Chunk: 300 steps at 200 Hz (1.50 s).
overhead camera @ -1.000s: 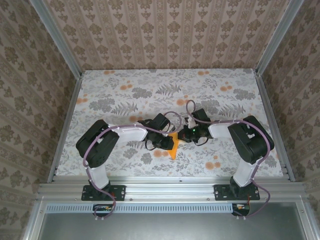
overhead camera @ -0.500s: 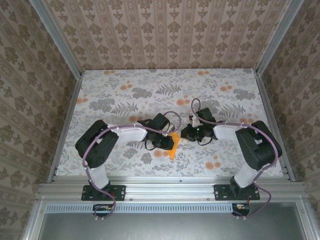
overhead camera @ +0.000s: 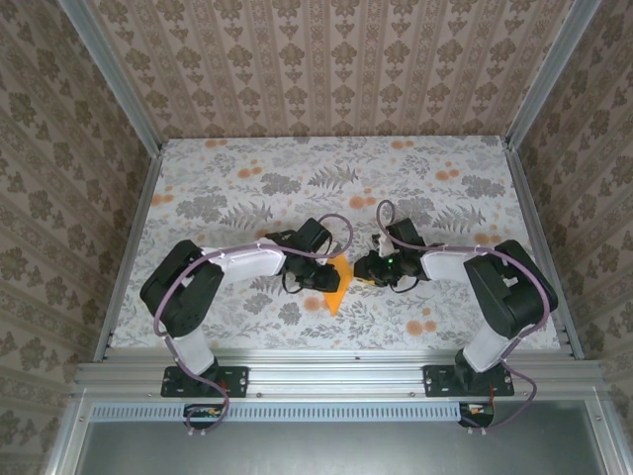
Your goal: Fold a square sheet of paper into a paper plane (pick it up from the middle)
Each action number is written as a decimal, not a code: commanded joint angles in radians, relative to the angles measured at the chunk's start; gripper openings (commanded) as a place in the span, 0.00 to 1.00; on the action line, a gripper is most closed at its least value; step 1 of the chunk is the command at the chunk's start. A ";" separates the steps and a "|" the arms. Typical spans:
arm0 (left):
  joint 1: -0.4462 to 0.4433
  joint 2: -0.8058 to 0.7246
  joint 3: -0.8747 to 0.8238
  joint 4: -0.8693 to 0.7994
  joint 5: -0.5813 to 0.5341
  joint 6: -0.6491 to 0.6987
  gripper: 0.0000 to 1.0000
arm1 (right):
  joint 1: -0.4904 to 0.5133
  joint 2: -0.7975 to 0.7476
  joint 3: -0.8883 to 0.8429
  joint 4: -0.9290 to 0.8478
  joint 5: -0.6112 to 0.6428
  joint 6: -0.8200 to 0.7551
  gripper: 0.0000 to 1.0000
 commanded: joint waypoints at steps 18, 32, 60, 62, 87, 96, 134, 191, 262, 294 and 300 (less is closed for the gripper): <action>0.008 -0.040 0.012 -0.056 -0.007 0.000 0.25 | 0.024 0.056 0.040 0.051 -0.030 0.027 0.30; 0.009 -0.031 0.005 -0.058 -0.003 0.003 0.25 | 0.031 0.062 0.047 0.060 -0.033 0.032 0.30; 0.010 -0.015 -0.005 -0.060 -0.016 0.014 0.24 | 0.038 0.065 0.054 0.069 -0.042 0.038 0.30; 0.009 -0.015 -0.004 -0.061 -0.018 0.014 0.24 | 0.038 0.064 0.053 0.070 -0.044 0.038 0.30; 0.009 -0.007 0.001 -0.077 -0.033 0.028 0.23 | 0.040 0.053 0.050 0.075 -0.048 0.045 0.29; 0.008 -0.006 0.000 -0.077 -0.035 0.031 0.23 | 0.042 0.047 0.046 0.076 -0.050 0.047 0.29; 0.009 -0.001 0.002 -0.083 -0.046 0.039 0.23 | 0.052 0.032 0.037 0.080 -0.058 0.056 0.26; 0.010 0.006 0.001 -0.086 -0.053 0.049 0.23 | 0.069 0.005 0.035 0.088 -0.064 0.073 0.22; 0.009 -0.045 0.002 -0.104 -0.048 0.024 0.26 | 0.077 0.019 0.055 0.023 -0.004 0.044 0.12; -0.002 -0.064 -0.018 -0.087 -0.033 0.000 0.25 | 0.077 0.024 0.057 0.022 -0.001 0.041 0.11; -0.004 -0.063 -0.022 -0.079 -0.028 -0.004 0.24 | 0.077 0.027 0.057 0.024 -0.002 0.041 0.11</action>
